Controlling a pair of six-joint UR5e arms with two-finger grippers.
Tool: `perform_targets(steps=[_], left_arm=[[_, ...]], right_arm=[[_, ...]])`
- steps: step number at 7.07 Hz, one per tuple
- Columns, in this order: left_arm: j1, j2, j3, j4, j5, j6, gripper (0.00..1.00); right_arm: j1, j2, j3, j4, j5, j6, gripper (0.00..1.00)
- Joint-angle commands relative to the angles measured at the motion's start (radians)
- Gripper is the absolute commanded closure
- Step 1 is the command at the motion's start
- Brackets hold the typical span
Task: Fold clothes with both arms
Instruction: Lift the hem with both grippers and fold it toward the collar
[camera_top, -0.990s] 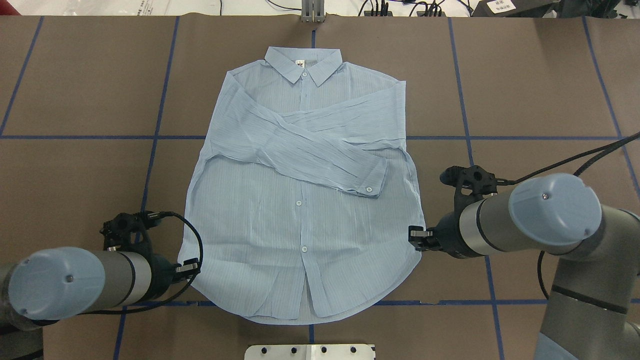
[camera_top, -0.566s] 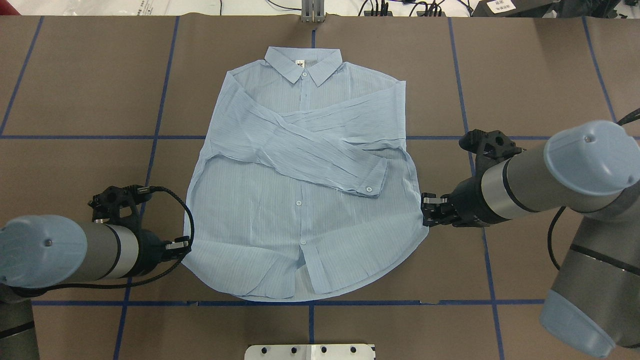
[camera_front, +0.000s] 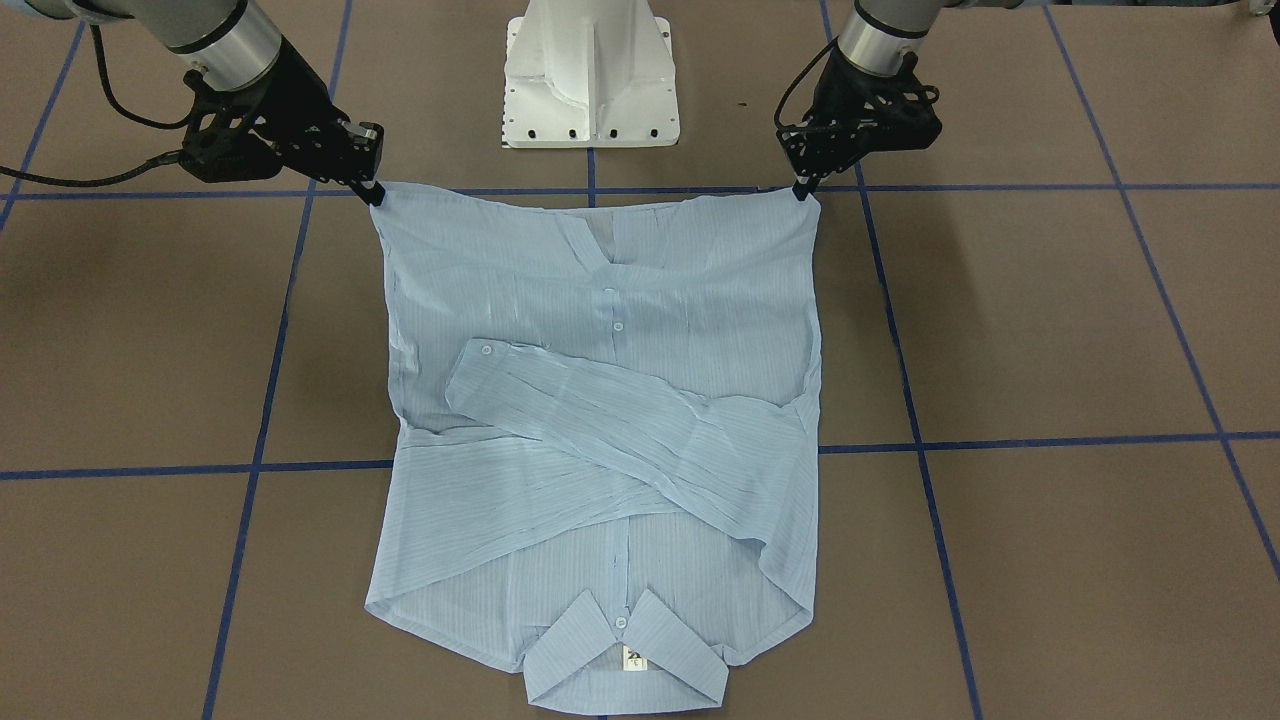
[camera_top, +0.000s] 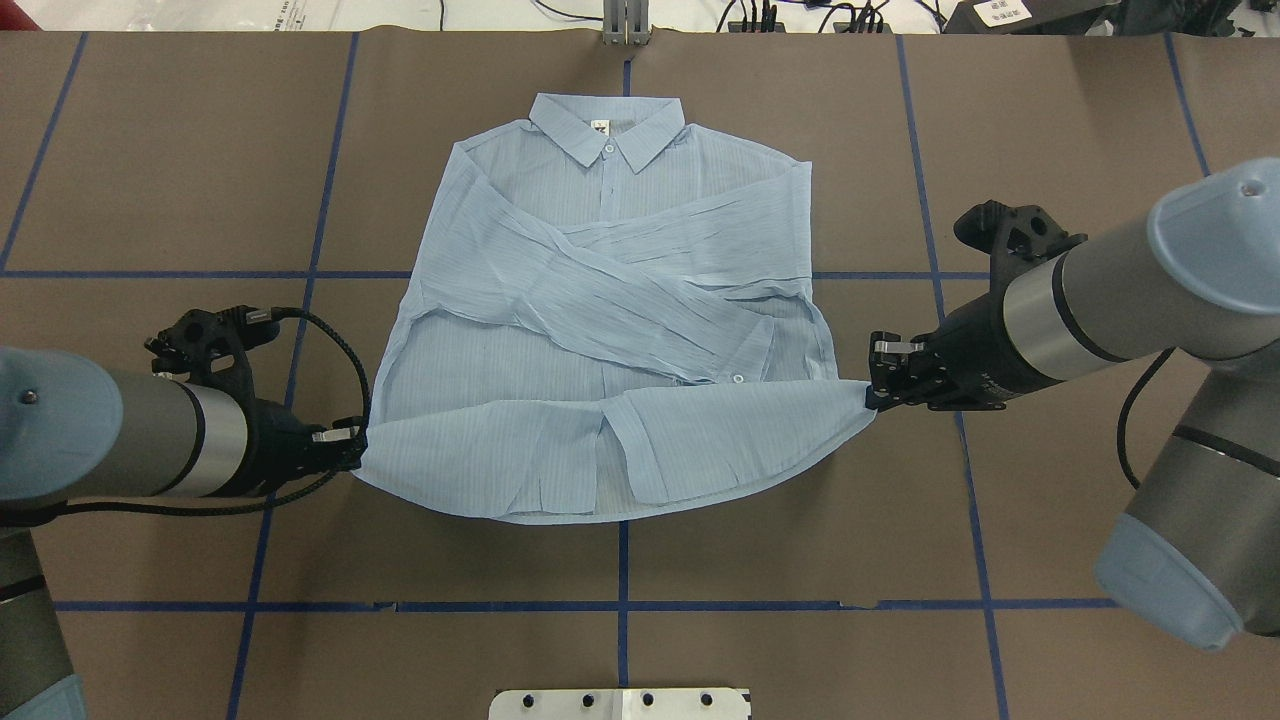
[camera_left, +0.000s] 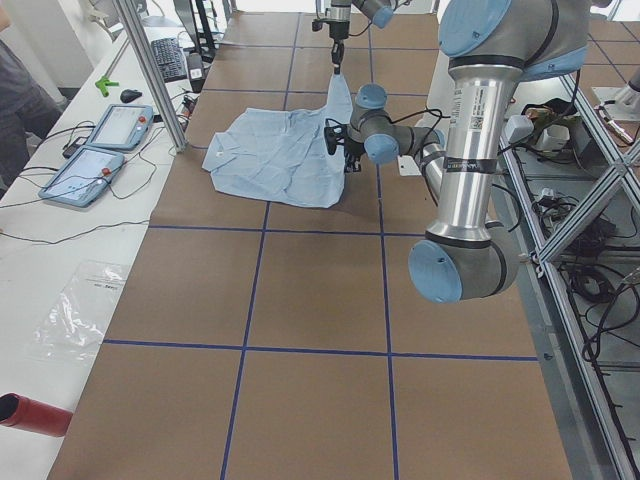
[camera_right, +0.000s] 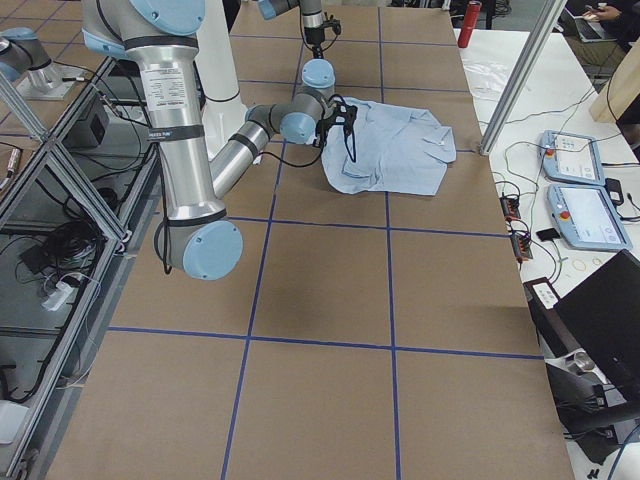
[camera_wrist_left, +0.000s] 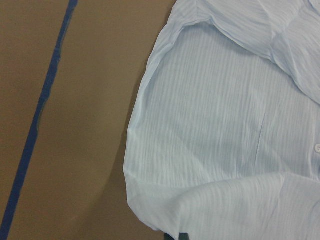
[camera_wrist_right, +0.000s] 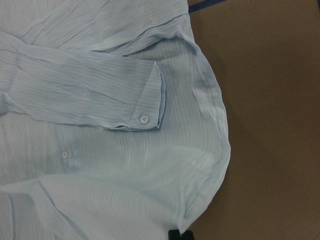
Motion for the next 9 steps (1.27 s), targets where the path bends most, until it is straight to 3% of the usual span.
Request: perform_targets(steps=[1, 2, 4, 7, 8, 9], left_arm=[[-0.113, -0.028, 0.007, 0.000, -0.067, 0.056, 1.00], [-0.162, -0.083, 0.042, 0.001, -0.093, 0.056, 1.00], [-0.271, -0.270, 0.238, 0.000, -0.153, 0.056, 1.00], [-0.404, -0.361, 0.432, -0.017, -0.156, 0.185, 1.00], [-0.411, -0.426, 0.542, -0.069, -0.154, 0.185, 1.00], [-0.409, -0.471, 0.648, -0.160, -0.156, 0.178, 1.00]], right_arm=[[0.056, 0.060, -0.052, 0.000, 0.014, -0.002, 1.00], [0.093, 0.122, -0.110, -0.006, 0.038, -0.002, 1.00], [0.159, 0.176, -0.187, -0.003, 0.045, -0.005, 1.00], [0.248, 0.315, -0.410, -0.002, 0.057, -0.061, 1.00], [0.260, 0.384, -0.519, 0.000, 0.059, -0.077, 1.00], [0.265, 0.403, -0.570, 0.001, 0.059, -0.104, 1.00]])
